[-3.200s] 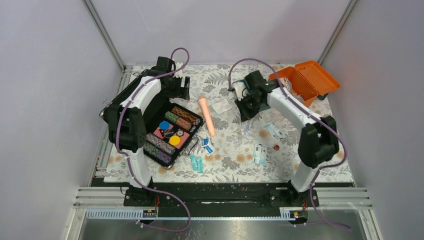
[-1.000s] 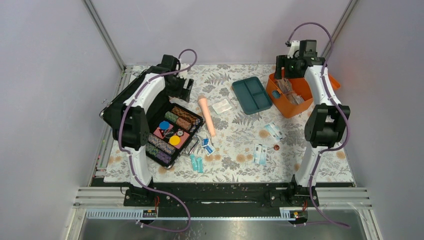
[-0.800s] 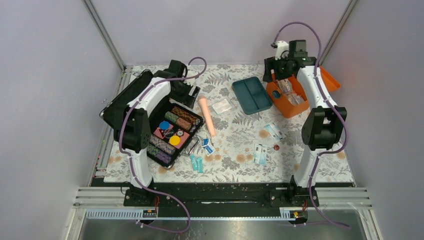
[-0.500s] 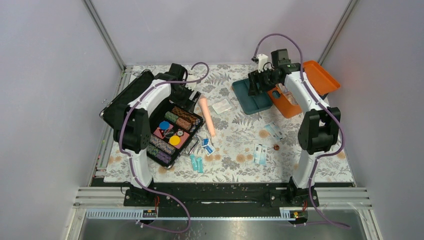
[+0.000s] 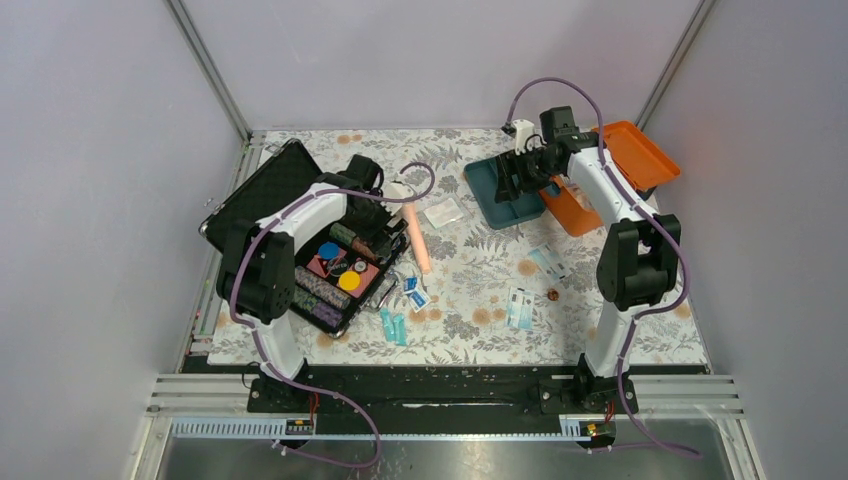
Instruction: Organize the medicine kit
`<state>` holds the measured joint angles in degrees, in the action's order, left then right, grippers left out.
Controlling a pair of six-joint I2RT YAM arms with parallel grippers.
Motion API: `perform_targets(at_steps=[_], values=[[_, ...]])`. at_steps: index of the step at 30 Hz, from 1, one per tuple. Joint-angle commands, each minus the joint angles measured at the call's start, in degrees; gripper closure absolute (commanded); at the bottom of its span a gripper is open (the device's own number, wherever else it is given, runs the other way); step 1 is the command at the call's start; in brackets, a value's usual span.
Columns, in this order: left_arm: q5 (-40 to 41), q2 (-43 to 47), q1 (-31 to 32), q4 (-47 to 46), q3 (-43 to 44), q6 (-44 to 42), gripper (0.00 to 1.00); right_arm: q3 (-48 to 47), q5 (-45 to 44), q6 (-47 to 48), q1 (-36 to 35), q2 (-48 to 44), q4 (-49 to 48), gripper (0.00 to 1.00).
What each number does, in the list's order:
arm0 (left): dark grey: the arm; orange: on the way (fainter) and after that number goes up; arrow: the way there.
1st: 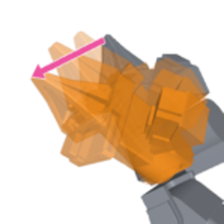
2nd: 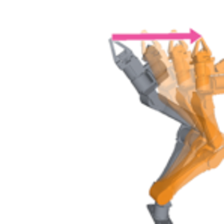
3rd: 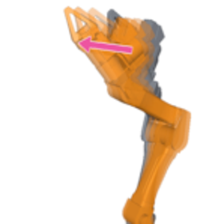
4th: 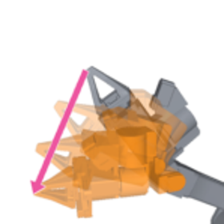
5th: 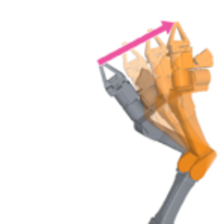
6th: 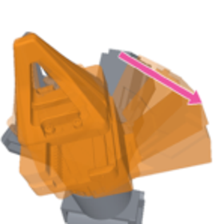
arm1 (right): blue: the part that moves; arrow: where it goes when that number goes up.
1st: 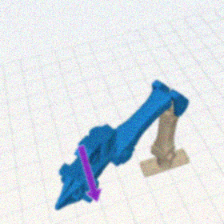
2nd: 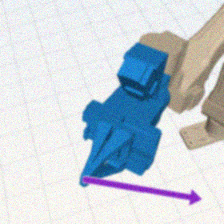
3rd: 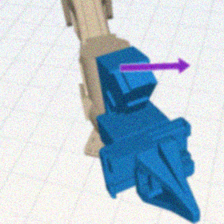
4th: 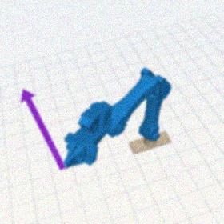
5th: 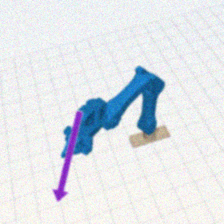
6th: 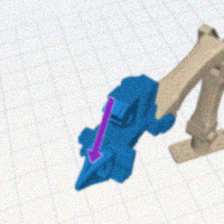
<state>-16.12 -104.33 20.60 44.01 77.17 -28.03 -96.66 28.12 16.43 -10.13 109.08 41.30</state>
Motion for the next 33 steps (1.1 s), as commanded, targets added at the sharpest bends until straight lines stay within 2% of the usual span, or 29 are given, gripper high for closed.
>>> perform_targets(at_steps=[1,9,12,18,25,33], values=[[-0.79,3.40,1.09,-6.60,0.09,1.57,0.18,1.81,1.61,-1.53,-0.39,-4.57,0.30,0.25],[-1.39,3.30,3.75,-17.56,-1.32,8.23,0.19,4.76,-0.74,1.01,-0.27,-7.08,0.89,0.25],[-1.42,1.47,4.86,-22.08,-1.02,12.54,0.19,1.76,-5.95,3.21,-0.15,-6.30,-0.59,0.26],[2.17,-2.44,5.93,-24.49,2.34,11.28,0.20,-7.00,-10.40,2.19,2.92,0.09,-1.97,0.37],[3.07,-6.00,6.12,-24.42,9.20,15.04,0.20,-11.11,-14.30,2.30,3.53,6.17,-3.31,0.40],[2.93,-7.05,5.11,-20.61,10.46,14.88,0.20,-16.60,-13.24,-0.40,2.38,12.82,-3.50,0.47]])
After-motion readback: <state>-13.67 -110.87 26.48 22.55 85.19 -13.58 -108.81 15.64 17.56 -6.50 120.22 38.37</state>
